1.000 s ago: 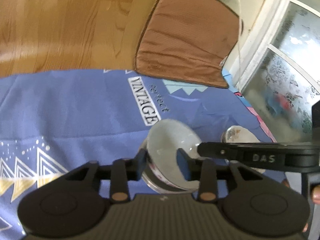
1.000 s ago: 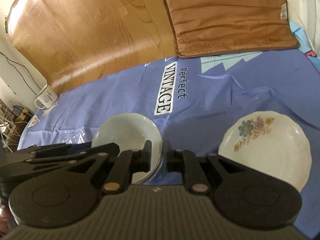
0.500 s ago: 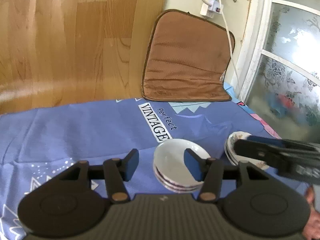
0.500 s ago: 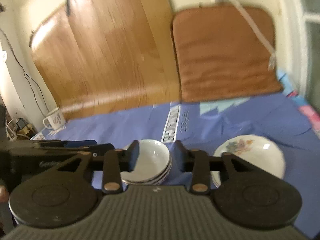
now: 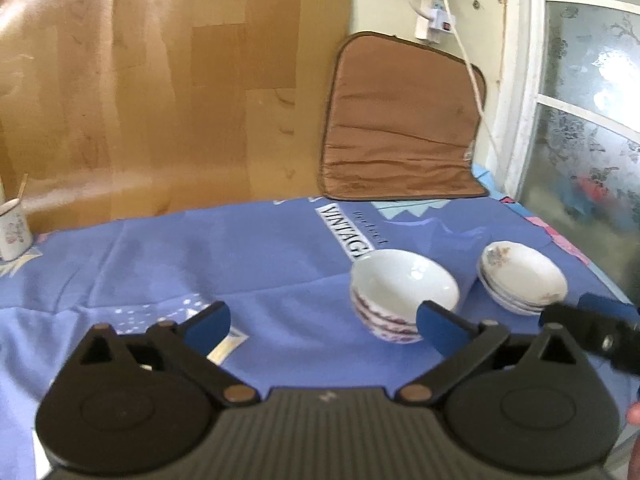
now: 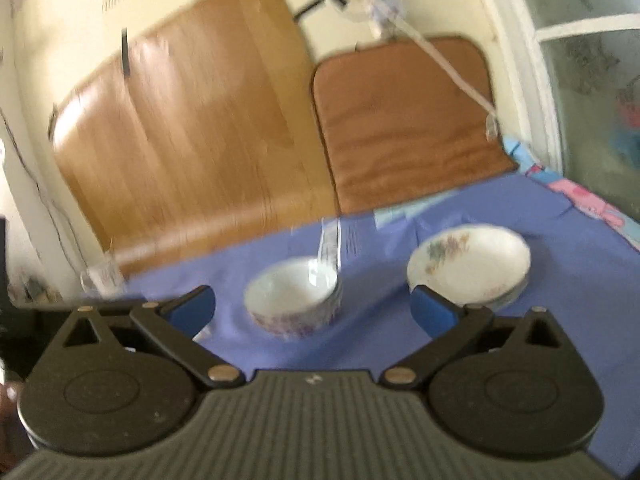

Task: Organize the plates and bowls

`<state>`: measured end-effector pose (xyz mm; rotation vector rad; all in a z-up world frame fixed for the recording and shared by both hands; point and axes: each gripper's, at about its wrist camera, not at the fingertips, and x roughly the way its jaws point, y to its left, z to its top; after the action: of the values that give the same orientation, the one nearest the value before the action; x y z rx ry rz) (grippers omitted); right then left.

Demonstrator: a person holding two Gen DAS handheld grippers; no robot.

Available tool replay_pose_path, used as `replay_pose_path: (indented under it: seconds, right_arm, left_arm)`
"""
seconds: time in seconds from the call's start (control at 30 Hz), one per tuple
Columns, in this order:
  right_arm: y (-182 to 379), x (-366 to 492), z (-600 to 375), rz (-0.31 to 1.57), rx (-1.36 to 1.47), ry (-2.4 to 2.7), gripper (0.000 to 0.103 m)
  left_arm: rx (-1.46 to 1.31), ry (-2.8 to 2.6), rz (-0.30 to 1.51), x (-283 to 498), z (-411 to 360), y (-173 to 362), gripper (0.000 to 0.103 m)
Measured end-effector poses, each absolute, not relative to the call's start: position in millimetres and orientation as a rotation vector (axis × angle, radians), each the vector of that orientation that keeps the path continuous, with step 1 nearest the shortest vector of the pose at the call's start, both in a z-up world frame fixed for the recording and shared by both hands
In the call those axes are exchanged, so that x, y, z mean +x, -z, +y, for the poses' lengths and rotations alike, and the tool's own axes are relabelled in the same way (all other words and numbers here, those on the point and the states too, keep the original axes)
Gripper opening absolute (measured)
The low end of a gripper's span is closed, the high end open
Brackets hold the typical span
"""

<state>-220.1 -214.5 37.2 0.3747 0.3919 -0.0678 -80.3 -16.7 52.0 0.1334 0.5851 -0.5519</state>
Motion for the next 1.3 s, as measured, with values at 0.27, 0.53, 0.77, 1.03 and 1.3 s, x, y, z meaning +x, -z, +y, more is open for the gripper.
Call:
replay_pose_path:
  seconds: [0.27, 0.53, 0.77, 1.03, 1.3]
  right_arm:
    - [-33, -215, -211, 0.467, 0.406, 0.025, 0.103]
    - [-32, -223, -188, 0.519, 0.35, -0.032, 0.103]
    - [-35, -226, -181, 0.513, 0.32, -0.045, 0.103]
    - [-31, -231, -184, 0.503, 0.323, 0.009, 0.103]
    - [-34, -269, -193, 0.22, 0.42, 0.084, 0.103]
  left_arm:
    - [0.102, 0.504, 0.601, -81, 2, -50, 0.103]
    - [0.108, 0.477, 0.62, -86, 9, -45, 0.103]
    - [0.11, 0.467, 0.638, -93, 13, -45, 0.103]
    - [0.147, 0.452, 0.621, -105, 12, -44, 0.103]
    - [0.069, 0.483, 0.553, -121, 21, -57, 0.103]
